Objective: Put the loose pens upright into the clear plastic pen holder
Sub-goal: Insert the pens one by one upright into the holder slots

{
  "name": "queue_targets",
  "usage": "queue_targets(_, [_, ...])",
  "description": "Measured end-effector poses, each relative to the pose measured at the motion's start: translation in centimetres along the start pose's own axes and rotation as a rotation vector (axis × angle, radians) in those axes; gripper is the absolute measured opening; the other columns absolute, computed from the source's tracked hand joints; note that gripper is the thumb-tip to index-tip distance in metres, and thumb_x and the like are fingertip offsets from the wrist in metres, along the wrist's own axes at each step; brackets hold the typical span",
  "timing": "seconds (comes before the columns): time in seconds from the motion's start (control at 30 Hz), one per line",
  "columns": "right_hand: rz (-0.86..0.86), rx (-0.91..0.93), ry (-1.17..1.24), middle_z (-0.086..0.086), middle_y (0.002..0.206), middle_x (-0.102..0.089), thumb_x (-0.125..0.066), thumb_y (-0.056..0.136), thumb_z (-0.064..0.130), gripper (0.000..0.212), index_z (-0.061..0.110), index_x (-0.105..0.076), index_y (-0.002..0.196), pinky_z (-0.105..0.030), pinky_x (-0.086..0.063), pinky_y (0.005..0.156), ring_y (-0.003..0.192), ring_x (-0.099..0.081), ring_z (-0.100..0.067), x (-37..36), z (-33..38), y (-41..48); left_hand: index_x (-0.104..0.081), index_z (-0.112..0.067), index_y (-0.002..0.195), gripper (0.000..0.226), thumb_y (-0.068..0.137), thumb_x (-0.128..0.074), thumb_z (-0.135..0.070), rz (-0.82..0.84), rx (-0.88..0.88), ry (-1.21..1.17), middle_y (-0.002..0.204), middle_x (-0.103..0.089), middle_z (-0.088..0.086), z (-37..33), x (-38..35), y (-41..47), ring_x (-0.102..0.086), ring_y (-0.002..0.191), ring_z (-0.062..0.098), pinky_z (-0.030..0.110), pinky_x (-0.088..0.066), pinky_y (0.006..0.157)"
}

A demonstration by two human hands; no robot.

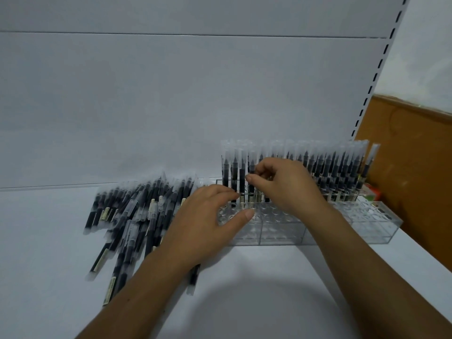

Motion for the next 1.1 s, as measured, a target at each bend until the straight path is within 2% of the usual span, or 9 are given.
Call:
queue_targets(0.2, [0.003, -0.021, -0.056, 0.018, 0.071, -0.058, -0.063, 0.090, 0.046, 0.017, 0.030, -0.062, 0.084, -0.020, -0.038, 0.056, 0.065, -0.052, 0.003, 0.5, 0.0, -0.3, -0.059, -0.031, 0.129, 0.070, 0.080, -0.037, -0.076, 0.013, 0.013, -0.023, 0.130, -0.053, -0.018, -0.2, 0.1, -0.1, -0.038, 0.119, -0.006, 0.020, -0.028, 0.099])
queue_targets(0.4, [0.098, -0.038, -0.291, 0.009, 0.084, -0.069, -0.054, 0.091, 0.059, 0.035, 0.028, -0.069, 0.097, -0.028, -0.050, 0.068, 0.074, -0.061, -0.009, 0.9, 0.8, -0.3, -0.060, -0.033, 0.127, 0.061, 0.083, -0.041, -0.071, 0.049, 0.027, -0.059, 0.129, -0.056, -0.019, 0.2, 2.0, -0.2, -0.045, 0.120, -0.003, 0.027, -0.038, 0.102])
queue_targets(0.47, [0.063, -0.011, -0.455, 0.008, 0.086, -0.070, -0.050, 0.092, 0.061, 0.036, 0.030, -0.068, 0.098, -0.028, -0.050, 0.067, 0.076, -0.062, -0.013, 1.6, 1.8, -0.7, -0.062, -0.036, 0.123, 0.059, 0.082, -0.041, -0.072, 0.003, 0.076, -0.095, 0.122, -0.058, -0.023, 1.5, 3.9, -0.6, -0.049, 0.114, -0.005, 0.021, -0.040, 0.095])
queue_targets(0.53, [0.045, 0.052, -0.494, 0.009, 0.085, -0.070, -0.049, 0.093, 0.060, 0.034, 0.032, -0.068, 0.097, -0.029, -0.052, 0.069, 0.077, -0.063, -0.013, 1.4, 4.0, -1.2, -0.065, -0.036, 0.117, 0.047, 0.085, -0.047, -0.066, -0.080, 0.147, -0.101, 0.114, -0.059, -0.025, 3.7, 6.2, -1.8, -0.052, 0.106, -0.007, 0.015, -0.039, 0.088])
queue_targets(0.63, [0.168, 0.170, -0.412, 0.011, 0.081, -0.069, -0.048, 0.094, 0.059, 0.033, 0.032, -0.067, 0.091, -0.027, -0.049, 0.065, 0.073, -0.062, -0.011, -2.0, 8.1, -2.4, -0.066, -0.036, 0.113, 0.027, 0.090, -0.058, -0.049, -0.192, 0.298, -0.079, 0.110, -0.060, -0.024, 7.9, 9.3, -4.8, -0.054, 0.103, -0.003, 0.023, -0.043, 0.091])
queue_targets(0.7, [0.258, 0.253, -0.396, 0.007, 0.079, -0.069, -0.048, 0.095, 0.056, 0.036, 0.027, -0.068, 0.087, -0.028, -0.051, 0.064, 0.071, -0.062, -0.013, -5.0, 10.8, -3.2, -0.067, -0.034, 0.114, 0.026, 0.090, -0.061, -0.044, -0.224, 0.397, -0.032, 0.111, -0.059, -0.020, 10.4, 10.5, -7.0, -0.054, 0.101, 0.001, 0.026, -0.043, 0.090])
queue_targets(0.83, [0.288, 0.368, -0.399, 0.003, 0.074, -0.065, -0.048, 0.095, 0.052, 0.037, 0.022, -0.068, 0.086, -0.030, -0.048, 0.063, 0.068, -0.060, -0.017, -8.9, 14.5, -3.9, -0.068, -0.029, 0.114, 0.027, 0.089, -0.065, -0.039, -0.265, 0.541, 0.020, 0.110, -0.060, -0.015, 13.5, 12.0, -10.6, -0.054, 0.095, 0.003, 0.026, -0.042, 0.084])
queue_targets(1.0, [0.348, 0.432, -0.402, 0.005, 0.068, -0.050, -0.049, 0.091, 0.063, 0.042, 0.021, -0.056, 0.090, -0.032, -0.041, 0.059, 0.058, -0.045, -0.012, -12.7, 16.6, -4.9, -0.064, -0.037, 0.106, 0.025, 0.085, -0.064, -0.051, -0.228, 0.580, 0.023, 0.103, -0.063, -0.018, 14.0, 12.1, -12.0, -0.058, 0.085, -0.004, 0.028, -0.051, 0.078])
queue_targets(1.1, [0.335, 0.420, -0.385, 0.010, 0.066, -0.038, -0.050, 0.087, 0.067, 0.041, 0.026, -0.044, 0.093, -0.032, -0.035, 0.059, 0.057, -0.036, -0.011, -13.7, 16.5, -5.2, -0.060, -0.040, 0.114, 0.047, 0.076, -0.063, -0.068, -0.134, 0.588, 0.020, 0.102, -0.059, -0.022, 13.9, 11.3, -12.1, -0.058, 0.084, -0.004, 0.021, -0.047, 0.070])
Point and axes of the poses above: each hand's wrist, its own y-axis towards the middle knuckle, its own x-axis out of the back of the hand, z = x × y, the point moved 10 cm from there along y, towards the middle knuckle
